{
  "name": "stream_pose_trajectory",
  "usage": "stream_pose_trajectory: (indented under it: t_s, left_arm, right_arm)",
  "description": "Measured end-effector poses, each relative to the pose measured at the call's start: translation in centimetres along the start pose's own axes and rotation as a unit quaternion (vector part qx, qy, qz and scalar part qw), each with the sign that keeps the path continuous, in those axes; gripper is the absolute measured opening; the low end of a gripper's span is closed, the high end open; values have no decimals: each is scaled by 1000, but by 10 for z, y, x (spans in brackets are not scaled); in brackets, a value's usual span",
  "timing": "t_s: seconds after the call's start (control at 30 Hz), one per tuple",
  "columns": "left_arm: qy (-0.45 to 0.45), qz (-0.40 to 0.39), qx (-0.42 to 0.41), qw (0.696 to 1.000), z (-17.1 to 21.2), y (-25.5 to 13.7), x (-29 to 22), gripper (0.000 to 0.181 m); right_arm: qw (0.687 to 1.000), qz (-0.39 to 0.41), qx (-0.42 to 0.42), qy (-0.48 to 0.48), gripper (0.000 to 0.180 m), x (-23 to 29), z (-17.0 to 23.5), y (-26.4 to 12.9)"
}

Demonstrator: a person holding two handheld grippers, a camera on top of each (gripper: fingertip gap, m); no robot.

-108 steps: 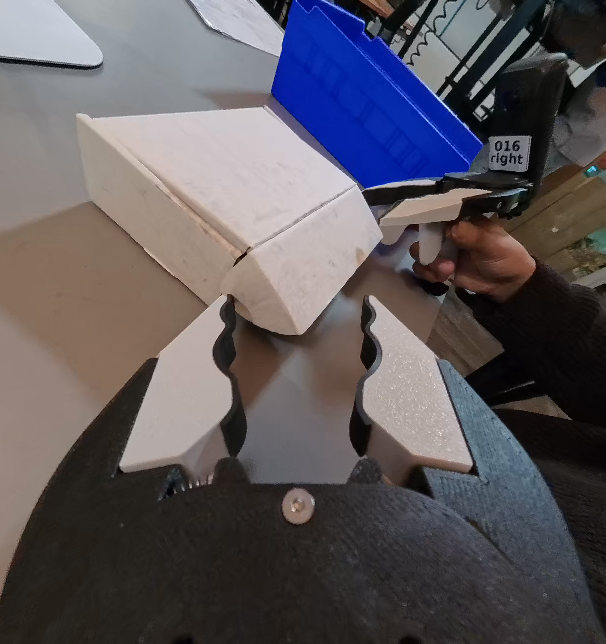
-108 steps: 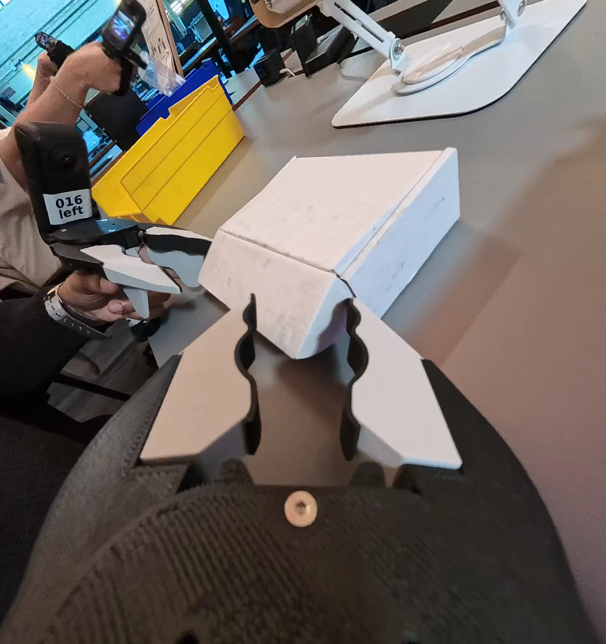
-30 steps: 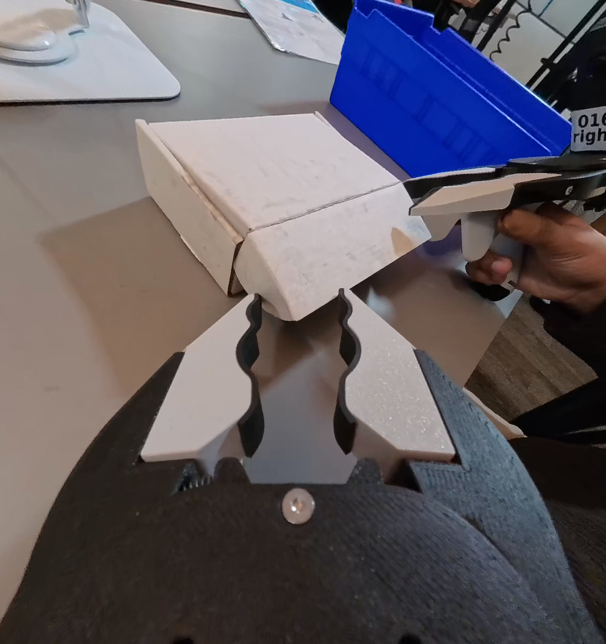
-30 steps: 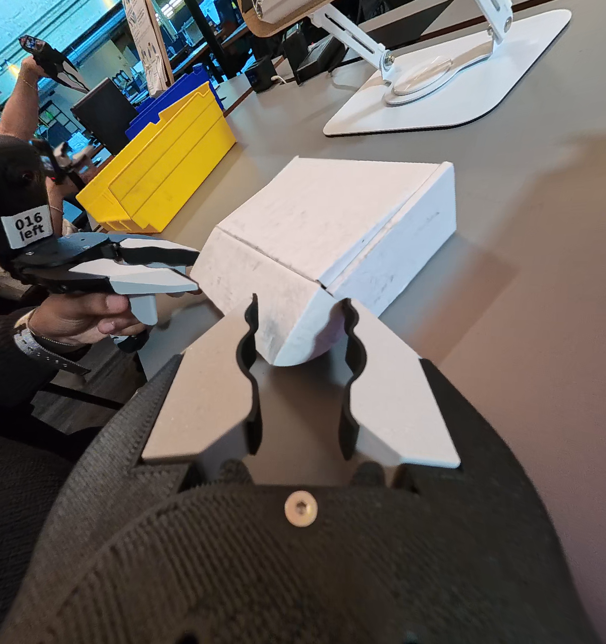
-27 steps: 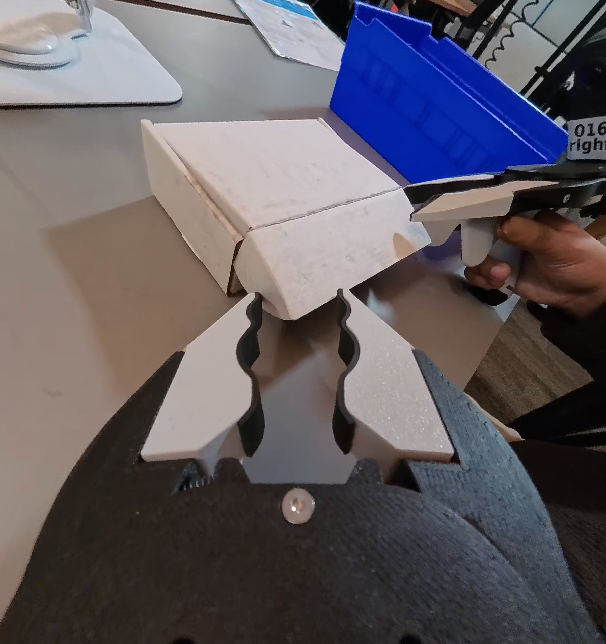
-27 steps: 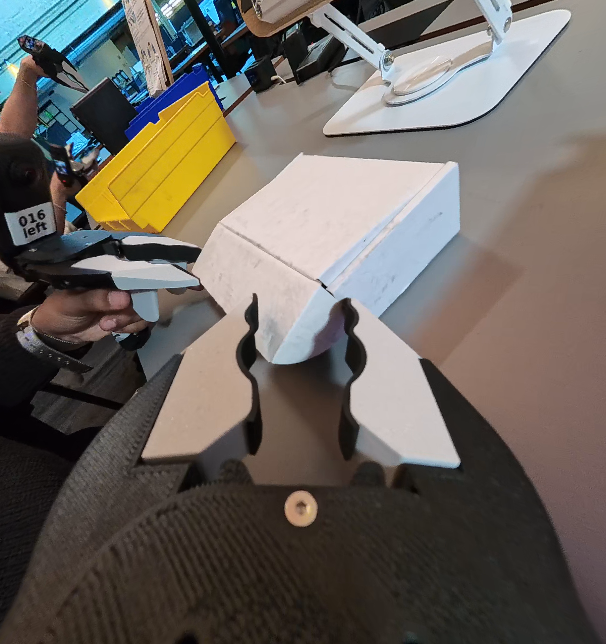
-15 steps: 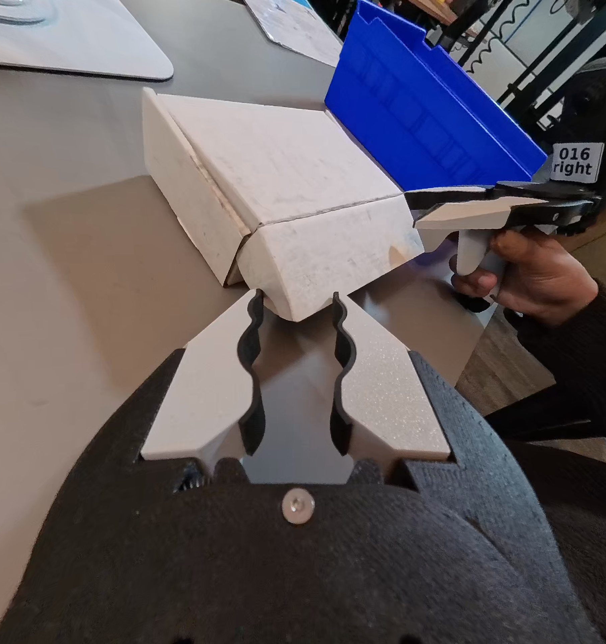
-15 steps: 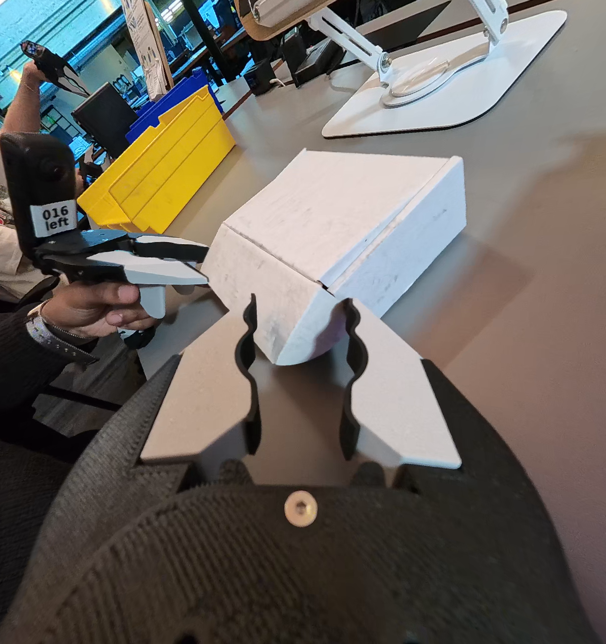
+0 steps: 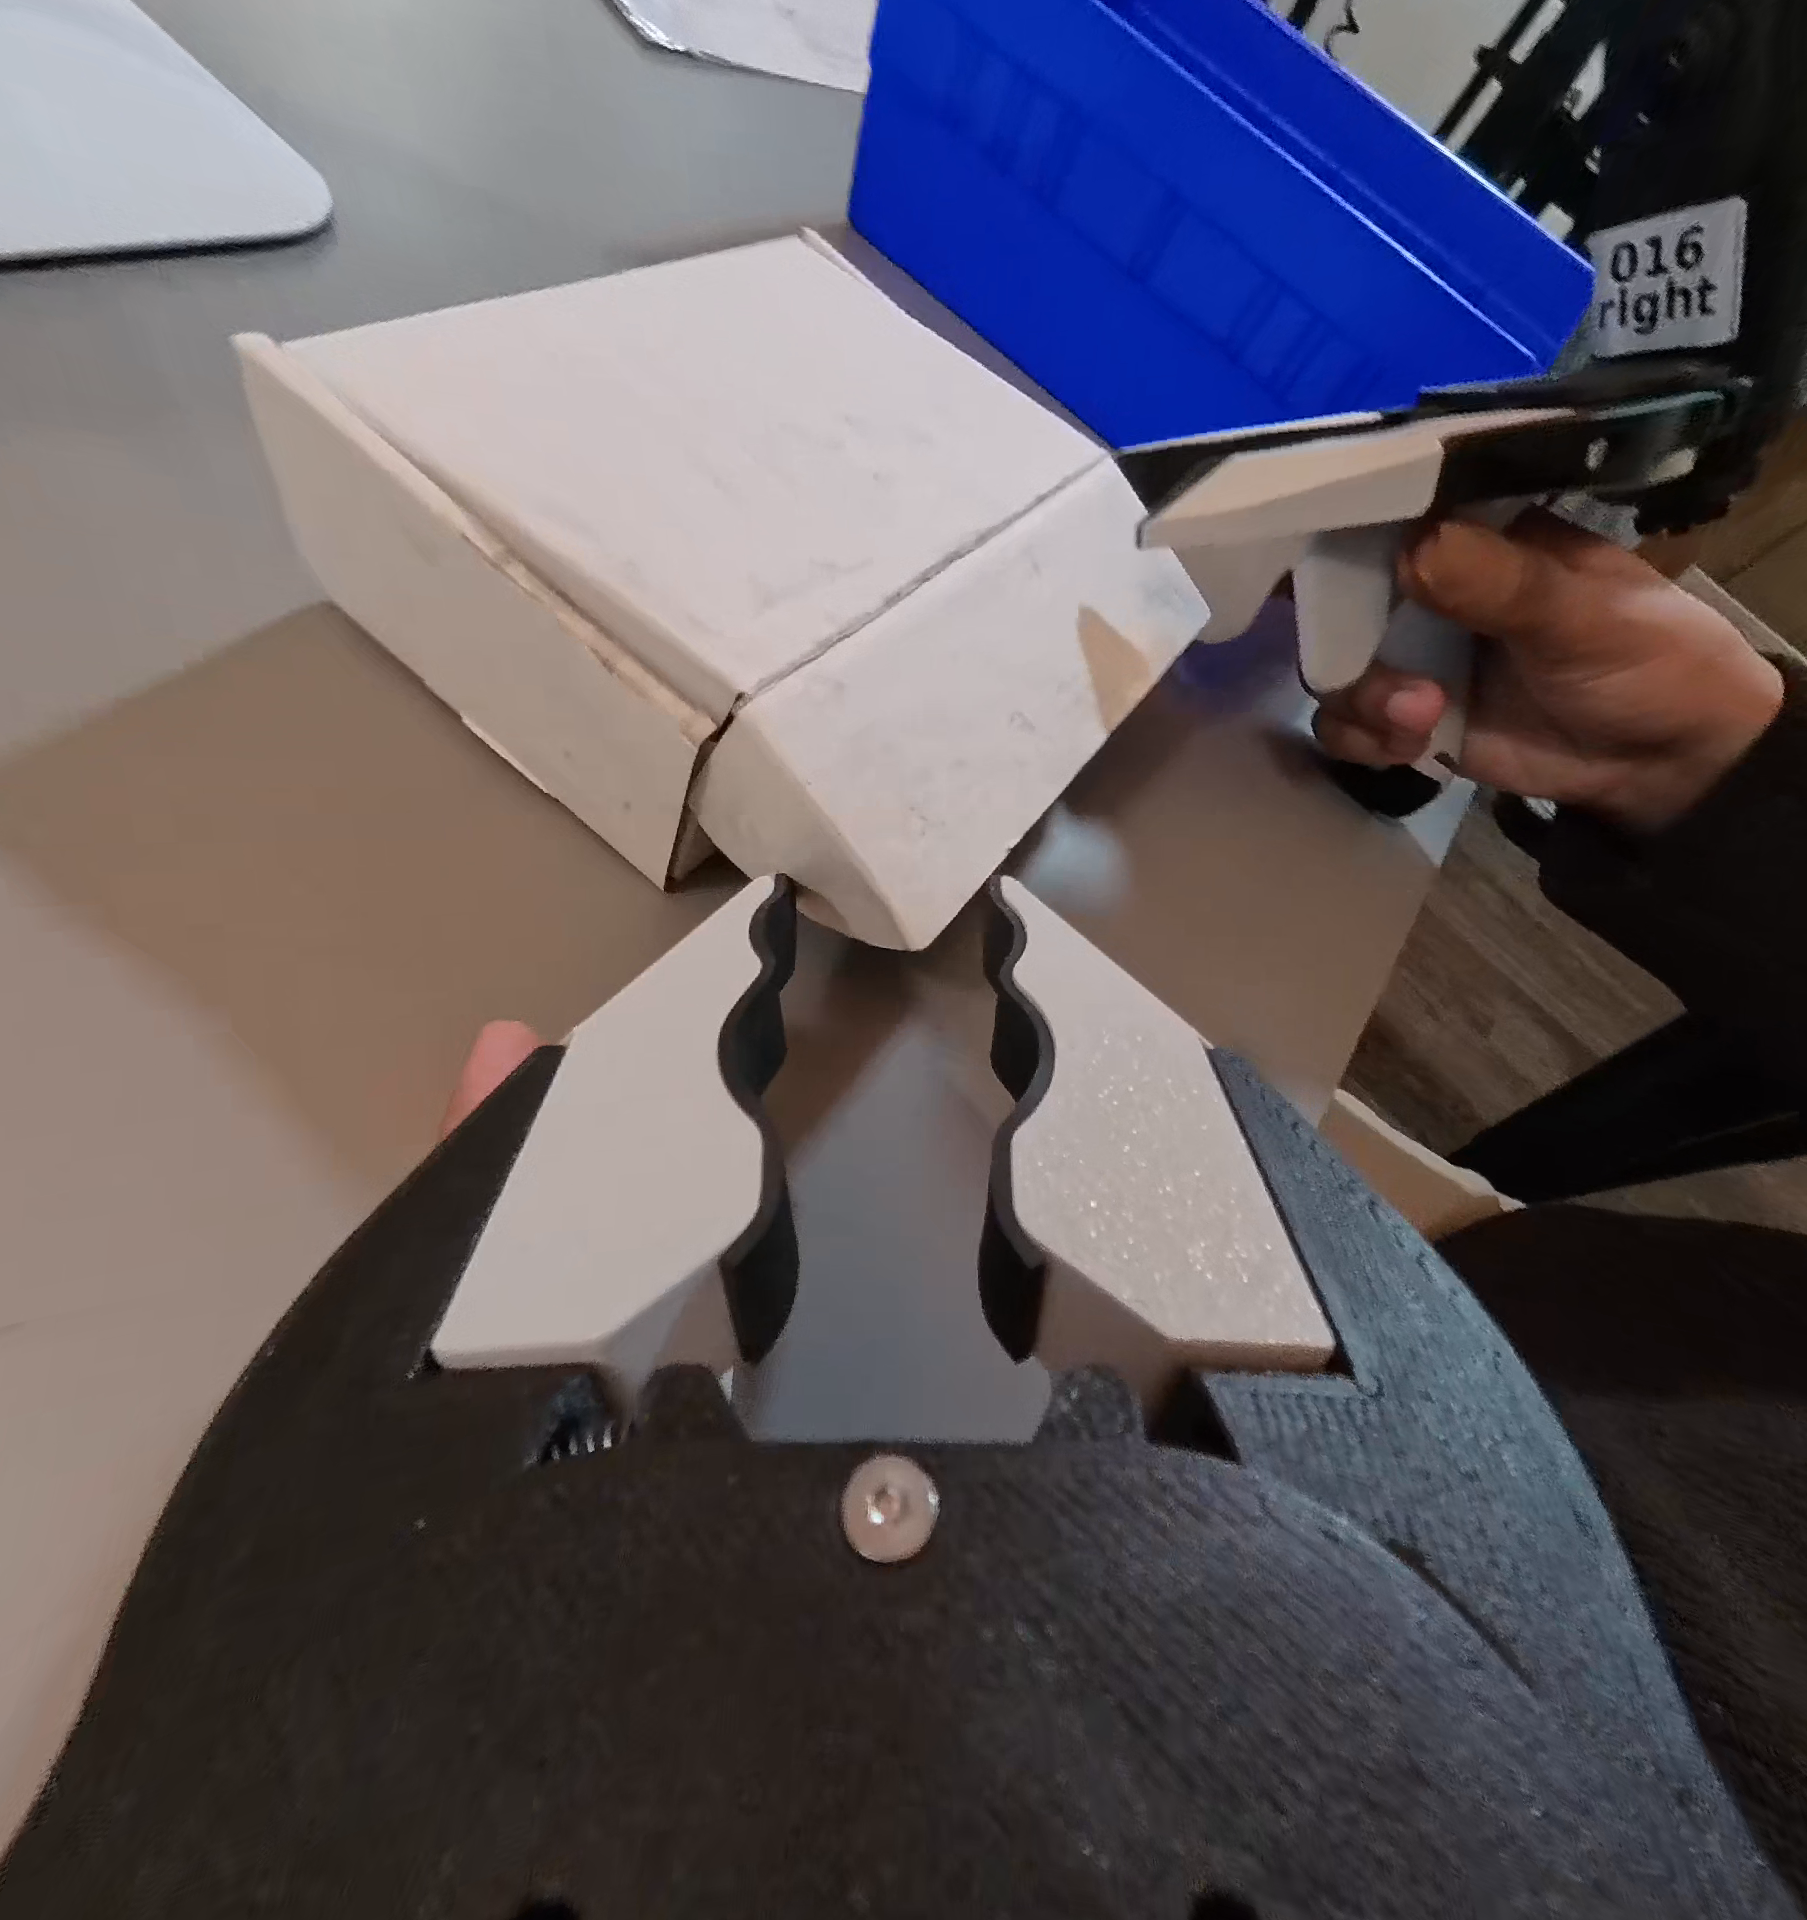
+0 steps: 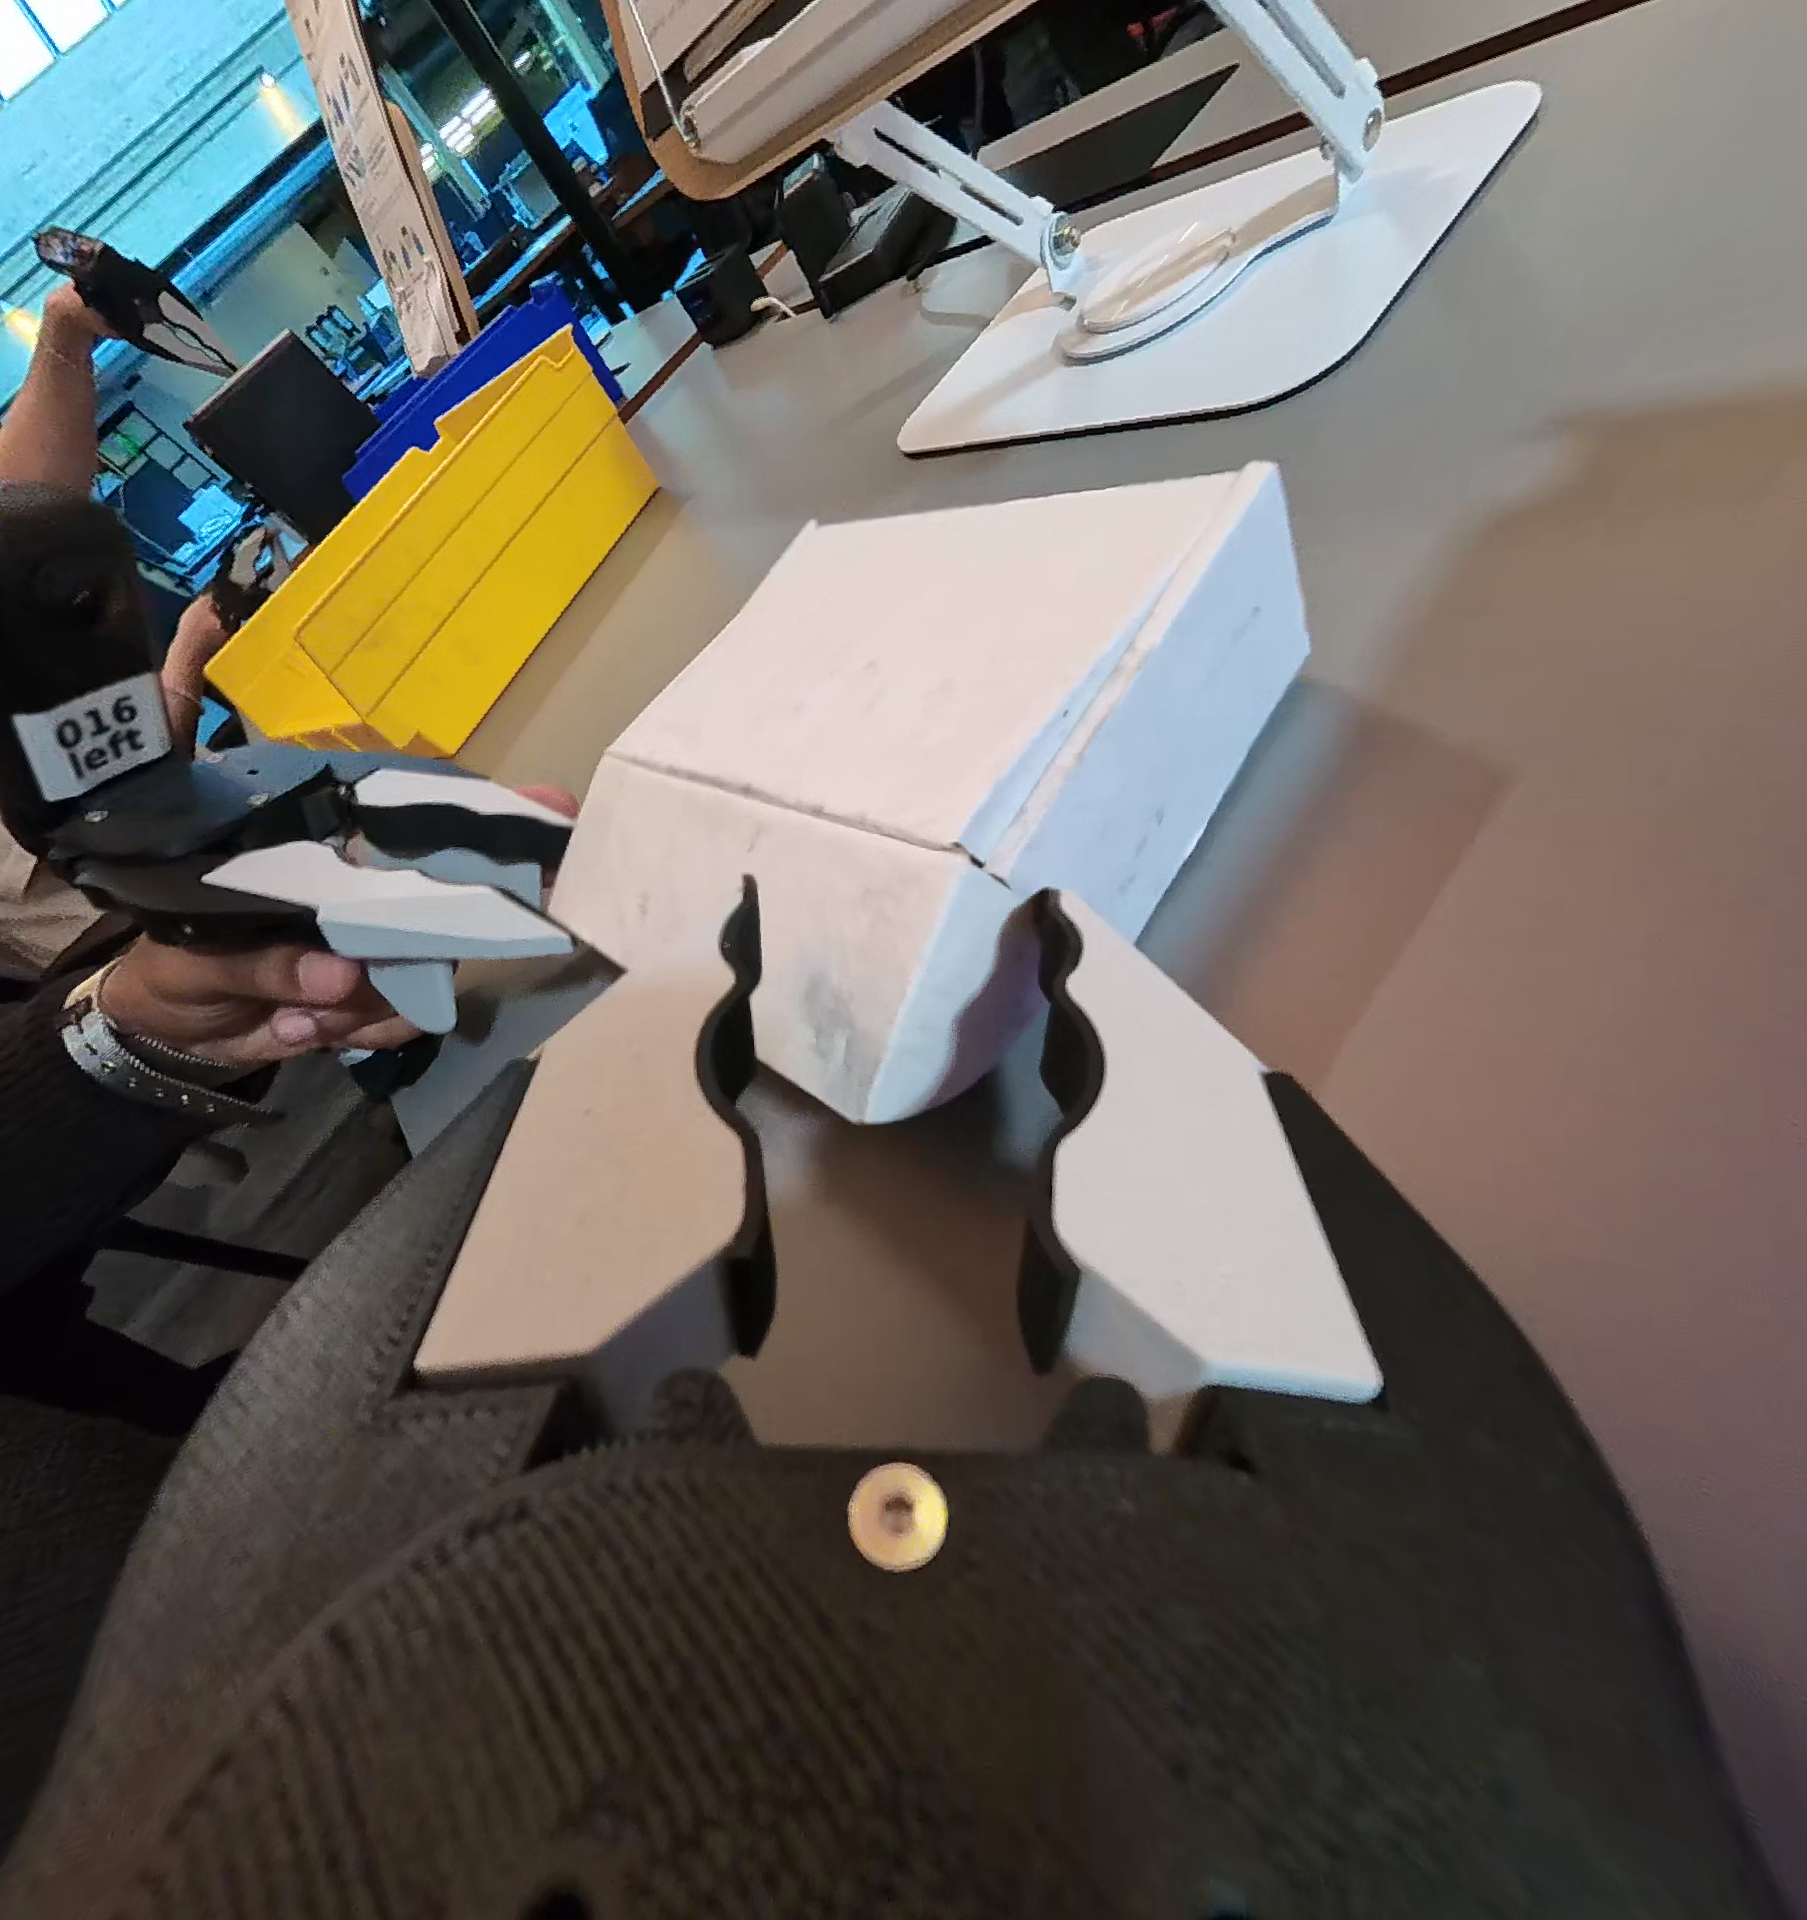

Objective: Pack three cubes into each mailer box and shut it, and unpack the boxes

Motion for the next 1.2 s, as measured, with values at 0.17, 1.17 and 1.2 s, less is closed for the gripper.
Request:
stream_pose_trajectory:
  t_s: [0.17, 1.17, 1.2]
  left_arm:
    - [-6, 12, 2, 1000, 3, -1, -4, 38]
    - [-85, 49, -93, 991, -19, -12, 31, 63]
    - [-86, 53, -92, 991, -19, -11, 32, 64]
  right_arm:
    - [1000, 3, 3, -3, 50, -2, 0, -2]
    - [999, -5, 14, -33, 49, 3, 2, -3]
    - [999, -1, 14, -39, 51, 2, 1, -4]
Point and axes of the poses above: each gripper's, where its closed fingertips meet, y out along the fingers, z out of its underside, x = y × z across the jaws, the point moved 6 cm from there along -y, back along the fingers, and after that the axes turned 3 degrees about z, right-handed, at the moved point
